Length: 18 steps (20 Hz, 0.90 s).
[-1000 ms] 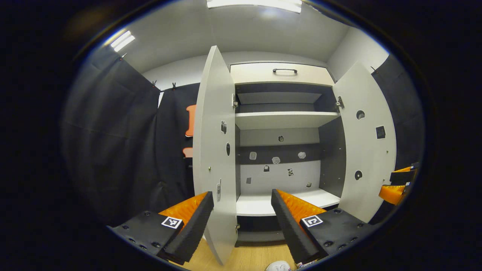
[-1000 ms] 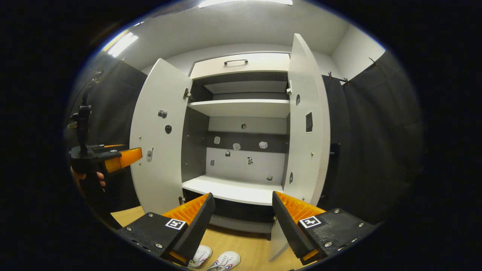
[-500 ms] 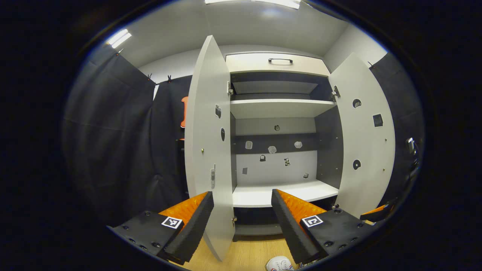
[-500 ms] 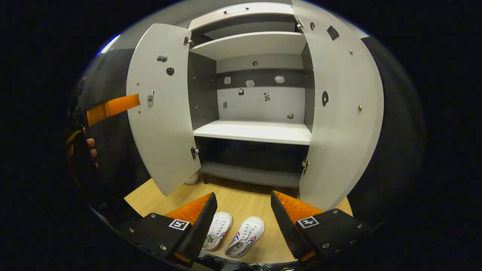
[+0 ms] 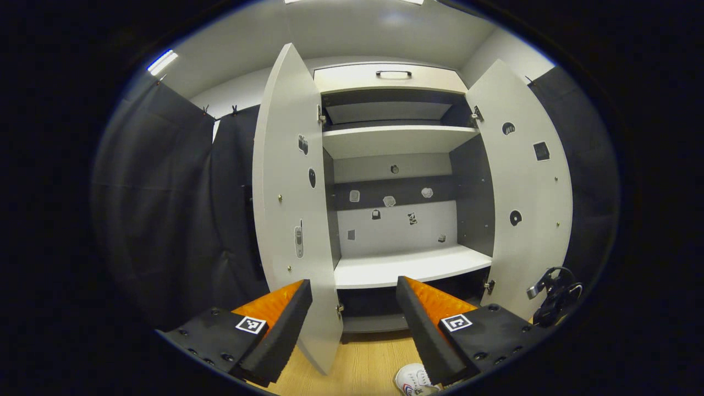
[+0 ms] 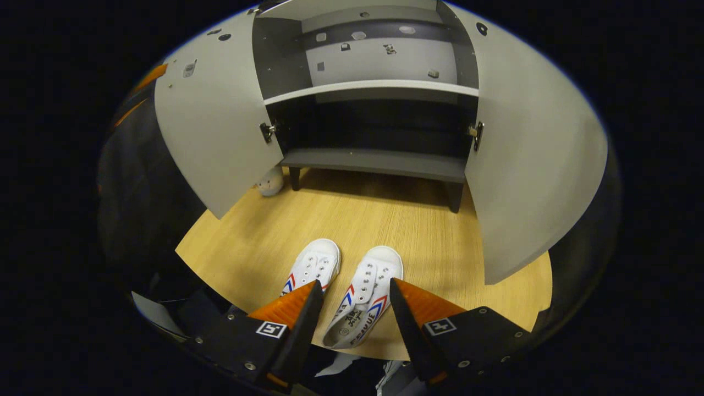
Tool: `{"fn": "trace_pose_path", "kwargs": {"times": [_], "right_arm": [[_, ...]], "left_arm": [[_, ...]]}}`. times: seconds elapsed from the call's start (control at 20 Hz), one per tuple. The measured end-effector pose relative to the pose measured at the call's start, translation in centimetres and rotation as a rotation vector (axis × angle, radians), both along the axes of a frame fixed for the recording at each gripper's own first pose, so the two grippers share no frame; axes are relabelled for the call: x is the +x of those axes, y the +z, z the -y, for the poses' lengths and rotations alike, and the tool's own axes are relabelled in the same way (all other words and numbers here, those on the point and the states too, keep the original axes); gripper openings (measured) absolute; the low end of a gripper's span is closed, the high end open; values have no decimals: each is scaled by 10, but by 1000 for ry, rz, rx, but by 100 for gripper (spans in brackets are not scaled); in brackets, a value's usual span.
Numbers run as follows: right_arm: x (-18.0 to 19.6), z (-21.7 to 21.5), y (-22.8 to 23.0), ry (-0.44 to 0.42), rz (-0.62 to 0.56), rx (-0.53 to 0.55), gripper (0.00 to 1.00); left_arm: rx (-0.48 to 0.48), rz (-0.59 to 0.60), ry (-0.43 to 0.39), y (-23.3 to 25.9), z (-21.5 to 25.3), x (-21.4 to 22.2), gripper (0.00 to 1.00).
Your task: Grab one shoe with the right hand and put it into the shoe cabinet, grab the other shoe with the left hand and put it into the shoe cabinet; then close the right door with the right hand and the left door with the left hand.
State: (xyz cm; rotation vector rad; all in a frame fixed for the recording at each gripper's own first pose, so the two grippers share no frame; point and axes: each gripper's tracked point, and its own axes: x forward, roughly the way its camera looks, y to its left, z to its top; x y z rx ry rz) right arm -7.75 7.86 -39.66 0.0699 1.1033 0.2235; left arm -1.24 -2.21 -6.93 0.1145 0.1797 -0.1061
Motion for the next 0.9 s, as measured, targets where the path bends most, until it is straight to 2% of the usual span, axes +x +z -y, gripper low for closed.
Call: {"fn": "trace_pose_path", "kwargs": {"times": [0.2, 0.35, 0.65, 0.7, 0.75, 0.9], "right_arm": [[-10, 10, -48, -31, -95, -34, 71], [-23, 16, -81, -1, -158, -84, 71], [-34, 21, -117, -6, -235, -117, 72], [-35, 17, -124, -15, -241, -107, 70], [-37, 16, -126, -17, -240, -103, 60], [-37, 14, -132, -27, -244, -109, 52]], "left_arm": [[23, 10, 14, 3, -6, -7, 99], [32, 8, 21, 1, -8, -12, 99], [20, -9, 33, -6, -13, -19, 98], [19, -11, 35, -7, -14, -19, 98], [16, -13, 37, -8, -14, -20, 98], [4, -19, 39, -10, -14, -21, 98]]}}
